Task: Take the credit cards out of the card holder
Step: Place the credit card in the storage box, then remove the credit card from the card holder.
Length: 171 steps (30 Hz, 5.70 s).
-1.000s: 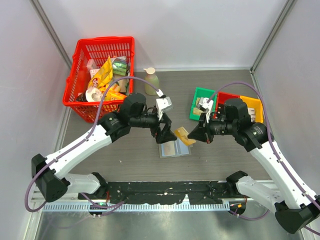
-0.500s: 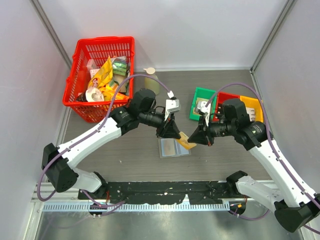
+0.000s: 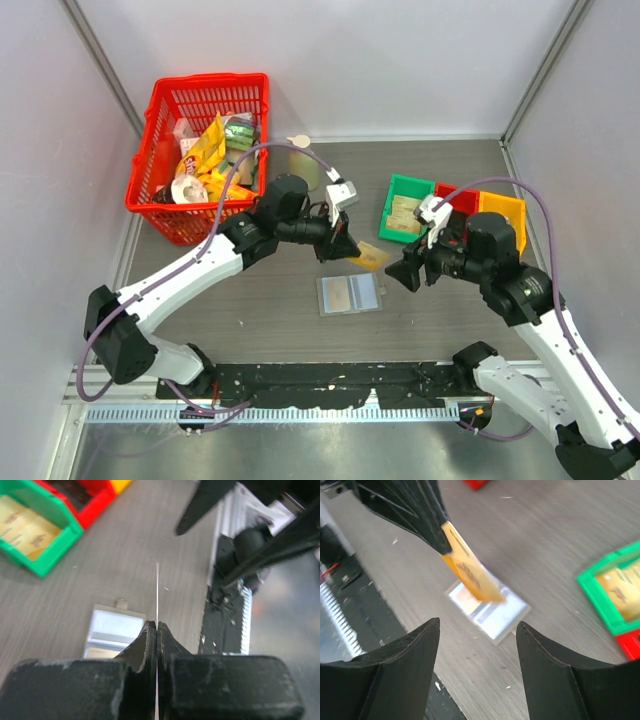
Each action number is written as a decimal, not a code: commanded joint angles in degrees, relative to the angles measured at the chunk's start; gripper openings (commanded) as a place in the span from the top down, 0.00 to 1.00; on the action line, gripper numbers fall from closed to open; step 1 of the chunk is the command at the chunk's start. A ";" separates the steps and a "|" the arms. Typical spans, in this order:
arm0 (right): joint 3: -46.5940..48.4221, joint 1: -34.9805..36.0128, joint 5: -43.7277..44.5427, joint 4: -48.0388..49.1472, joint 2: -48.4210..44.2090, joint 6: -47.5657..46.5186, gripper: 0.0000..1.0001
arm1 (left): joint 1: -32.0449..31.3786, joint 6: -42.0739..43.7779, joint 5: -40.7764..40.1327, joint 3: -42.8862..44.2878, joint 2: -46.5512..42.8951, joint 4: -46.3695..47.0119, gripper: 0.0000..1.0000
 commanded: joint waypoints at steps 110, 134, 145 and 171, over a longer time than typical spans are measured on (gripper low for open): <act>-15.24 35.64 50.92 33.79 43.62 30.43 0.55 | 1.35 -43.03 -49.69 -35.43 -27.30 0.22 0.11; -37.31 14.10 14.62 64.11 30.00 40.63 0.80 | -5.50 -46.37 -38.52 -25.50 2.39 17.01 0.65; -36.70 13.48 28.93 50.78 18.68 40.63 0.73 | -6.47 -47.77 -38.70 -27.07 12.16 16.75 0.87; -26.24 18.31 26.40 39.59 16.81 28.33 0.43 | -7.17 -48.30 -40.10 -27.16 11.12 17.36 0.91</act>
